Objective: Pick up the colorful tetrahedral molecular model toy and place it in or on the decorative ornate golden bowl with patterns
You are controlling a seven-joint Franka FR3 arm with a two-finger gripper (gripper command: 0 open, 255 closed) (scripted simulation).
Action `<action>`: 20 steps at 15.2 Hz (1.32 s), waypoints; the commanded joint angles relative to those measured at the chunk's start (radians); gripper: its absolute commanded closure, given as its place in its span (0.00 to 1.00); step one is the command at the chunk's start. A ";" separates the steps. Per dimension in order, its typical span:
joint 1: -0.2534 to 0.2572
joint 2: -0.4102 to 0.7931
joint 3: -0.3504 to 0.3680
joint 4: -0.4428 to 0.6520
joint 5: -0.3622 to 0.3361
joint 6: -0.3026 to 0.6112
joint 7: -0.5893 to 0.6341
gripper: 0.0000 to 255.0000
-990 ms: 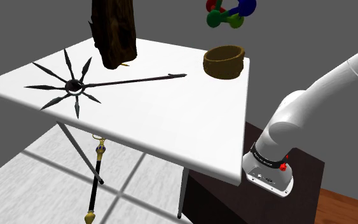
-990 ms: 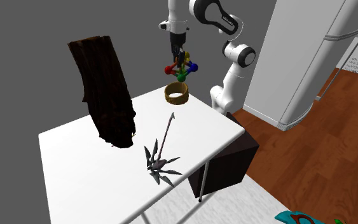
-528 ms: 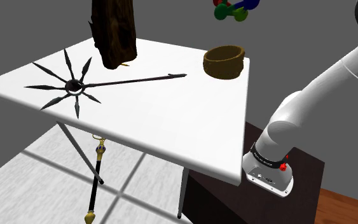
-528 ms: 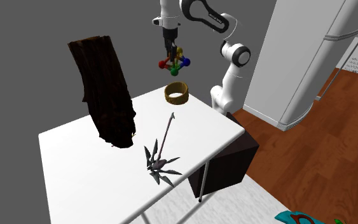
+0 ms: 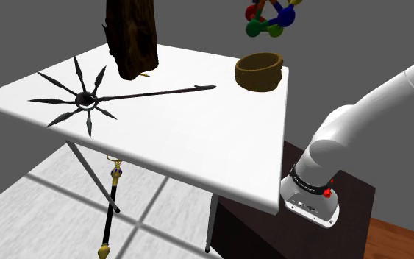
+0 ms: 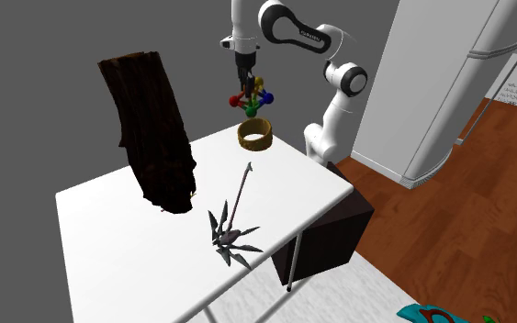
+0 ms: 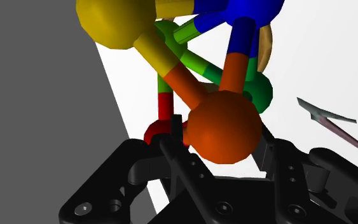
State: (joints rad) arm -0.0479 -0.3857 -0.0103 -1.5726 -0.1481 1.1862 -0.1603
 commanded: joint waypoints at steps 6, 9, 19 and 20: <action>0.002 -0.064 -0.002 -0.164 0.004 0.100 0.016 1.00; 0.003 -0.087 -0.004 -0.228 0.004 0.141 0.021 1.00; 0.003 -0.099 -0.004 -0.263 0.005 0.163 0.024 1.00; 0.003 -0.099 -0.004 -0.263 0.005 0.164 0.024 0.00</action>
State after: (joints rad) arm -0.0446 -0.4847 -0.0138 -1.8347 -0.1435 1.3511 -0.1359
